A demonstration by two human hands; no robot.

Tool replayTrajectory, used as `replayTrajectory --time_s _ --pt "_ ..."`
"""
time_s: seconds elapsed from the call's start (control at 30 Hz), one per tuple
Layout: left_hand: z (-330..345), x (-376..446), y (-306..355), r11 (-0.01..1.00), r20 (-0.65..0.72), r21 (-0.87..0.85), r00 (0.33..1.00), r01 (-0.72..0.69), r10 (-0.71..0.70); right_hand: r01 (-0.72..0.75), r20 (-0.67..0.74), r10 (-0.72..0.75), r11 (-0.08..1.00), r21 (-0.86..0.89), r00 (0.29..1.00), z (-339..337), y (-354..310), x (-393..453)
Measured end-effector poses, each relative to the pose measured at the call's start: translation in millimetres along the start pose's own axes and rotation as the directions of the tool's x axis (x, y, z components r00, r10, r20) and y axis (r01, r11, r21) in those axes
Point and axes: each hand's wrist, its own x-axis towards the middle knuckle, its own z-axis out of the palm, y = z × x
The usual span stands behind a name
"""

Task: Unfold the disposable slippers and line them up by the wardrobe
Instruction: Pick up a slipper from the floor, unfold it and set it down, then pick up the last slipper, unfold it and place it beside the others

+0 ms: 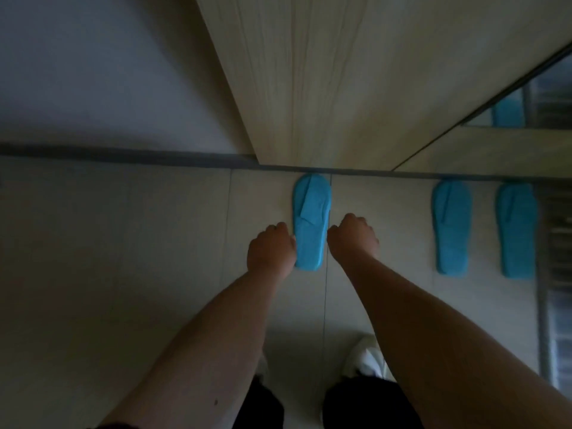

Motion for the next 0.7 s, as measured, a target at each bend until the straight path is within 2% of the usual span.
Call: replayTrajectory --time_s 0.13,0.27,0.47,0.6,0.7 --pt "-91.1 -81.1 27.0 0.951 0.012 0.204 0.972 -0.231 0.233 0.246 -0.093 -0.257 0.962 -0.115 0.962 -81.2 3.8 -103.7" --pt "-190.0 -160.0 60.8 0.865 0.013 0.312 0.912 -0.394 0.411 0.319 -0.196 -0.348 0.933 -0.168 0.917 -174.8 13.2 -208.4" --pt "-302.2 -265.4 116.0 0.773 -0.085 0.357 0.806 -0.525 0.586 0.231 -0.328 -0.270 0.961 -0.154 0.905 -284.9 45.5 -339.8" --pt "-342.8 -311.0 168.4 0.719 -0.123 0.364 0.735 -0.592 0.667 0.100 -0.427 -0.104 0.995 -0.030 0.898 -334.3 79.5 -396.2" --pt "-355.5 -336.7 222.5 0.660 -0.133 0.371 0.666 -0.653 0.734 -0.015 -0.506 0.061 0.995 0.096 0.860 -364.1 120.1 -423.3"
